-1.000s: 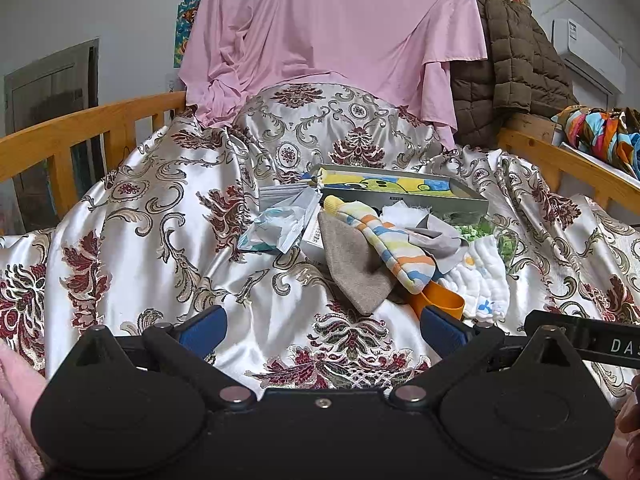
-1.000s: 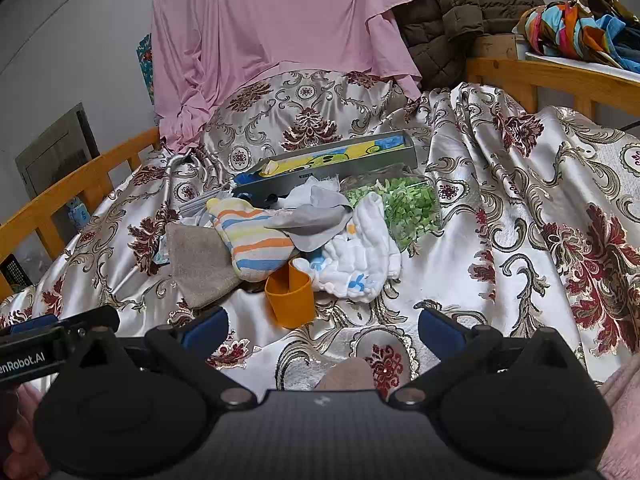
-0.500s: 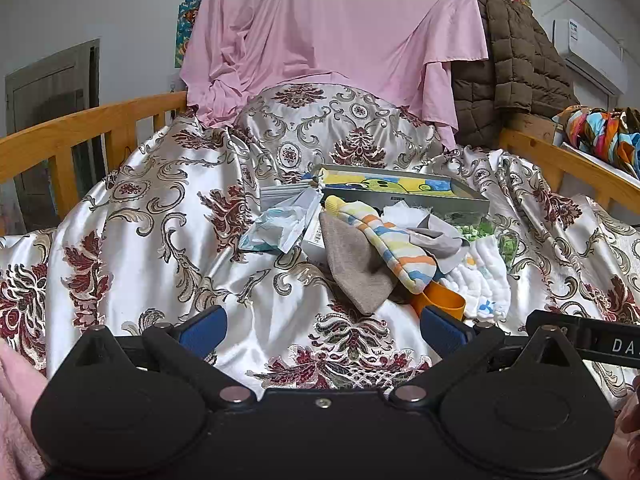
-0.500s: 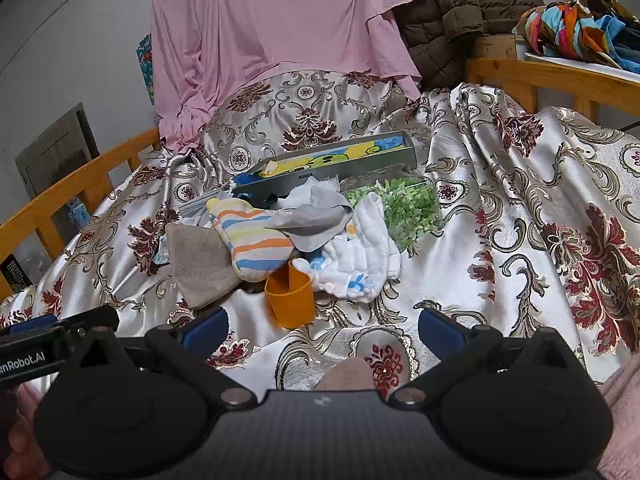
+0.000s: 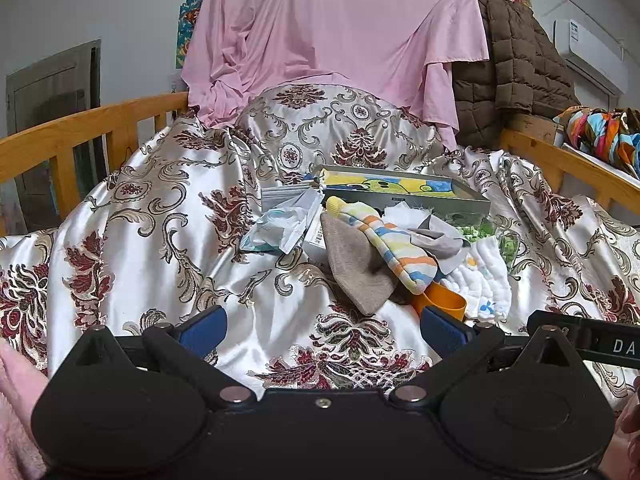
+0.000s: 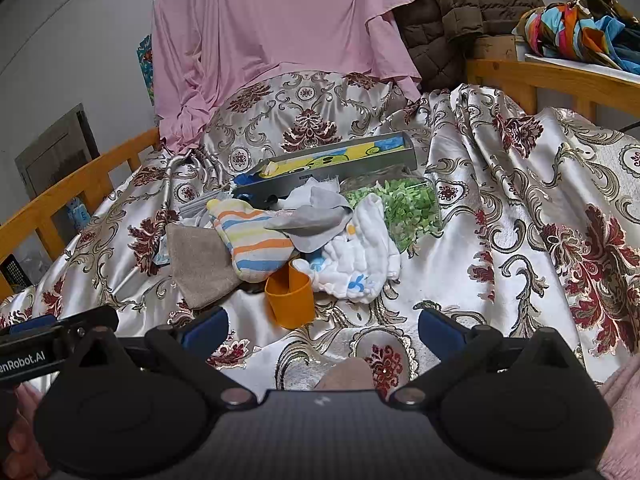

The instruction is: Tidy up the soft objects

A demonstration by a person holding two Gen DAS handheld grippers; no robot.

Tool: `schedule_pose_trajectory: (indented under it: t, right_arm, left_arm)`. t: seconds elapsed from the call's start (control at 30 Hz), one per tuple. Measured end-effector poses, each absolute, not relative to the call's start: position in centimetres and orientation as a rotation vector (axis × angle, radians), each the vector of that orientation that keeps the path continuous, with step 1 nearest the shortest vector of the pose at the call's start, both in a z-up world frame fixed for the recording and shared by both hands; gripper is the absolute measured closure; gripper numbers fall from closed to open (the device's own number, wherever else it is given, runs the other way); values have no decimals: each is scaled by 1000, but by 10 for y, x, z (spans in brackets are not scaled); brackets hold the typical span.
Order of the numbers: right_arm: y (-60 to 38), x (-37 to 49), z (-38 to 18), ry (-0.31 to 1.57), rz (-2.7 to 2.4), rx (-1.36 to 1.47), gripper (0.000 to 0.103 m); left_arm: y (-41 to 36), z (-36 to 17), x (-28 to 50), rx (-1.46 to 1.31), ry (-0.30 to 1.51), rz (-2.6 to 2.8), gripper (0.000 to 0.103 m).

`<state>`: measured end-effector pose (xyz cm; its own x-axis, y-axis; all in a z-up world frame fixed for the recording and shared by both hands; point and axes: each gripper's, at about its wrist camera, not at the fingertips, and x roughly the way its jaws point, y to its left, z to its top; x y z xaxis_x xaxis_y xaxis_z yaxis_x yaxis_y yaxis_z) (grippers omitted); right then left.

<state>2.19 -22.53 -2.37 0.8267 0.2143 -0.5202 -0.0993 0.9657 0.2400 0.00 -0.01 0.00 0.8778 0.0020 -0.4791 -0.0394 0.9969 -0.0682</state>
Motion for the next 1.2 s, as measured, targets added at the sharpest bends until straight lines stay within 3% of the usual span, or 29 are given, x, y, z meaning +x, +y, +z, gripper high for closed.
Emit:
schedule_pose_trajectory:
  t: [1.2]
  right_arm:
    - [-223,20,-25,573,169,204,0]
  left_arm:
    - [0,0,0,-76,498,21,1]
